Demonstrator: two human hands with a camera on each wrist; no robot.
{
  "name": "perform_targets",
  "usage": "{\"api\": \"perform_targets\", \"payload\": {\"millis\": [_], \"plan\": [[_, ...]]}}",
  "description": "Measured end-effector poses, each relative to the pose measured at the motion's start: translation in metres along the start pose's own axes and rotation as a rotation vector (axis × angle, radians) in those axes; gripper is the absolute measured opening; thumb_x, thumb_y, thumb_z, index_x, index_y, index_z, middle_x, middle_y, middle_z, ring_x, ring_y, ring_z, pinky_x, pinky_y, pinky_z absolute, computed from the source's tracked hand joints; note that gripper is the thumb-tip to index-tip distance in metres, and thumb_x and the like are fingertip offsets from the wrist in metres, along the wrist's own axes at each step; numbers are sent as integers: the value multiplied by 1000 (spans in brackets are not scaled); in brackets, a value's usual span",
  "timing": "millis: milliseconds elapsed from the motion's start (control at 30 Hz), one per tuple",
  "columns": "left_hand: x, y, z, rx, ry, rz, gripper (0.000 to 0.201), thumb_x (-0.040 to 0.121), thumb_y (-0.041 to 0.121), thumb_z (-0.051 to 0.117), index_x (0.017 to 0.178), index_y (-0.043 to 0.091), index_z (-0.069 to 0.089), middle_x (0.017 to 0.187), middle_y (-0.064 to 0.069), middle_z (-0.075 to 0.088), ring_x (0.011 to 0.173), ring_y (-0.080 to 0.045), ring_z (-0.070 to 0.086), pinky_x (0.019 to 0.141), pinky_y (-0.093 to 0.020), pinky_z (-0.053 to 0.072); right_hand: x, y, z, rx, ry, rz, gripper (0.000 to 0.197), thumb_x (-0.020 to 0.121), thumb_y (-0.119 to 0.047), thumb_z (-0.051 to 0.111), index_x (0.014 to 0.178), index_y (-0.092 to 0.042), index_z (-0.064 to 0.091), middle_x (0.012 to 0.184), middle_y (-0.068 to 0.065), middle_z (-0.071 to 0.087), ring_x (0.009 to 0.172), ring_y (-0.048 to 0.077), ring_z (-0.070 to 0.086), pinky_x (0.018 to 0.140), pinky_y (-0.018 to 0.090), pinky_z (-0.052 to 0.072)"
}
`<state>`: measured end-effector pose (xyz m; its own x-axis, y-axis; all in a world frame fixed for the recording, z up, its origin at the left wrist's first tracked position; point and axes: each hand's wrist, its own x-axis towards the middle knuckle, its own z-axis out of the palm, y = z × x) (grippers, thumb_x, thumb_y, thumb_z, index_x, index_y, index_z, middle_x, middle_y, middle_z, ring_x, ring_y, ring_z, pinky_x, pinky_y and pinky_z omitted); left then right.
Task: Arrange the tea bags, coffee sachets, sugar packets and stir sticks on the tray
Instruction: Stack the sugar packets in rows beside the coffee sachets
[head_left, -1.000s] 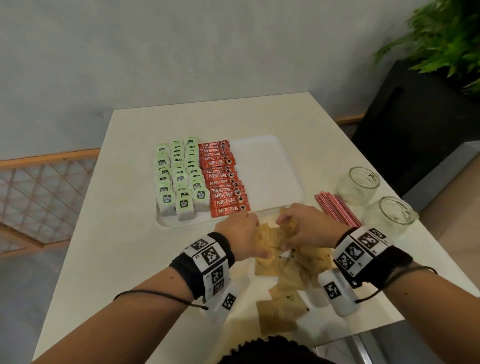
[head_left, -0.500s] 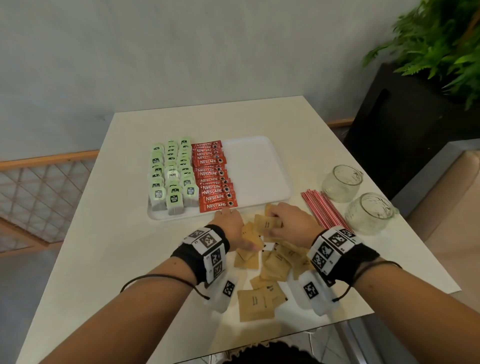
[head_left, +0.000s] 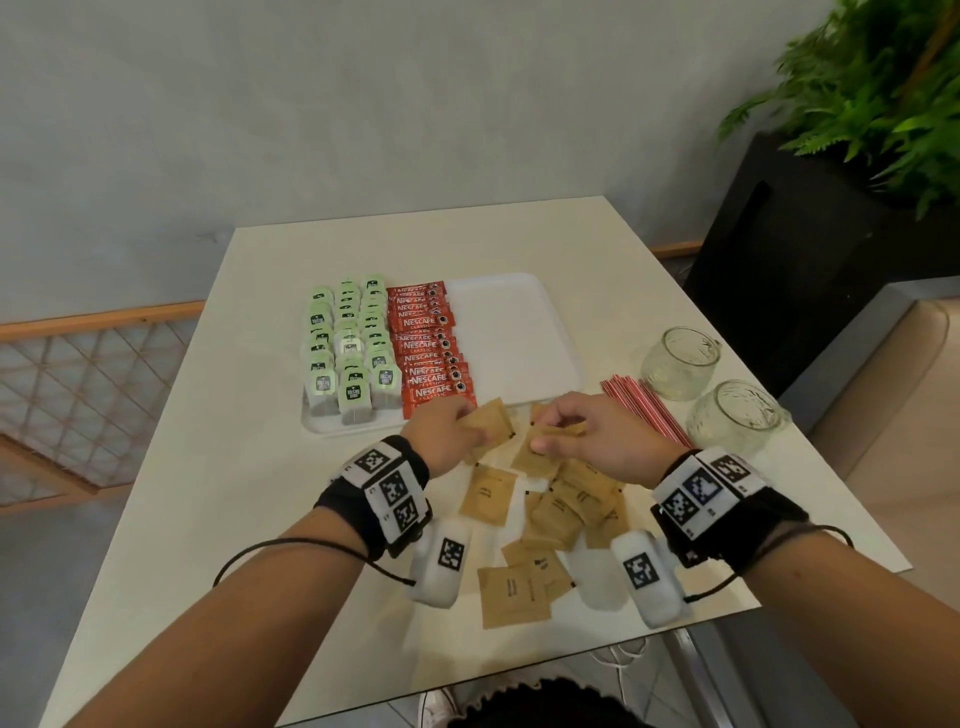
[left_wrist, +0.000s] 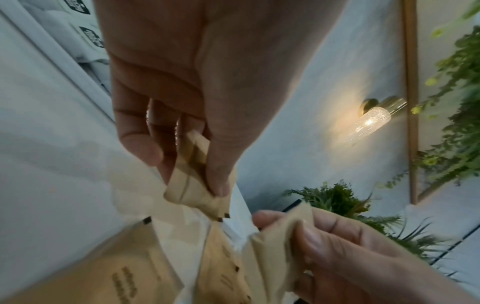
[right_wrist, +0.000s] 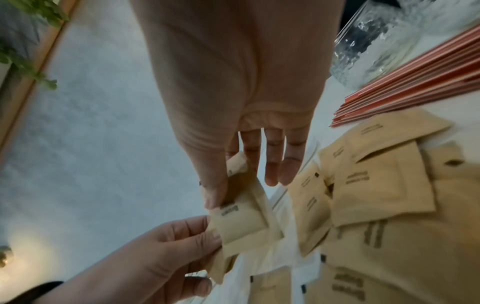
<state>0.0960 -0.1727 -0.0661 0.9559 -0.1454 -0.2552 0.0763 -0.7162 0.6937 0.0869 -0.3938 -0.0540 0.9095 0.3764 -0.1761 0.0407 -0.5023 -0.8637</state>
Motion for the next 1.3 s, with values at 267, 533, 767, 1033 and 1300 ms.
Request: {"api": "perform_targets", "payload": {"millis": [267, 533, 767, 1033, 1300], "plan": [[-18, 13, 12, -386, -55, 5, 13, 94, 17, 61, 87, 12, 52, 84, -6, 63, 72, -19, 64, 54, -32, 55, -1, -11, 24, 447, -63, 104, 14, 94, -12, 60, 103, -2, 55, 100, 9, 65, 89, 24, 68, 75, 47, 60], [-28, 13, 8, -495, -128, -11, 44, 99, 43, 46, 111, 6, 66, 92, -12, 67, 67, -14, 61, 50, -28, 53, -2, -16, 25, 443, 66, 121, 16, 90, -10, 66, 98, -2, 55, 97, 7, 65, 78, 22, 69, 60, 41, 61], [-23, 0, 11, 282, -199, 93, 54, 89, 56, 57, 115, 9, 62, 115, -11, 63, 101, -26, 61, 85, -36, 48, -5, -9, 20, 318, 129, 138, 14, 92, -4, 62, 85, -10, 50, 85, 6, 58, 55, 3, 62, 42, 19, 47], [-16, -3, 16, 461, -261, 38, 57, 68, 34, 86, 115, 14, 61, 114, -3, 60, 101, -21, 58, 88, -31, 50, -1, -1, 14, 253, 132, 148, 13, 92, -10, 63, 89, -11, 51, 92, 7, 62, 71, 18, 61, 49, 29, 52], [-12, -7, 22, 184, -132, 32, 16, 94, 26, 57, 96, 10, 55, 99, -7, 61, 95, -26, 57, 69, -27, 37, 7, -5, 14, 194, 90, 132, 14, 92, -14, 64, 95, -5, 55, 86, 7, 63, 69, 14, 61, 54, 25, 51]]}}
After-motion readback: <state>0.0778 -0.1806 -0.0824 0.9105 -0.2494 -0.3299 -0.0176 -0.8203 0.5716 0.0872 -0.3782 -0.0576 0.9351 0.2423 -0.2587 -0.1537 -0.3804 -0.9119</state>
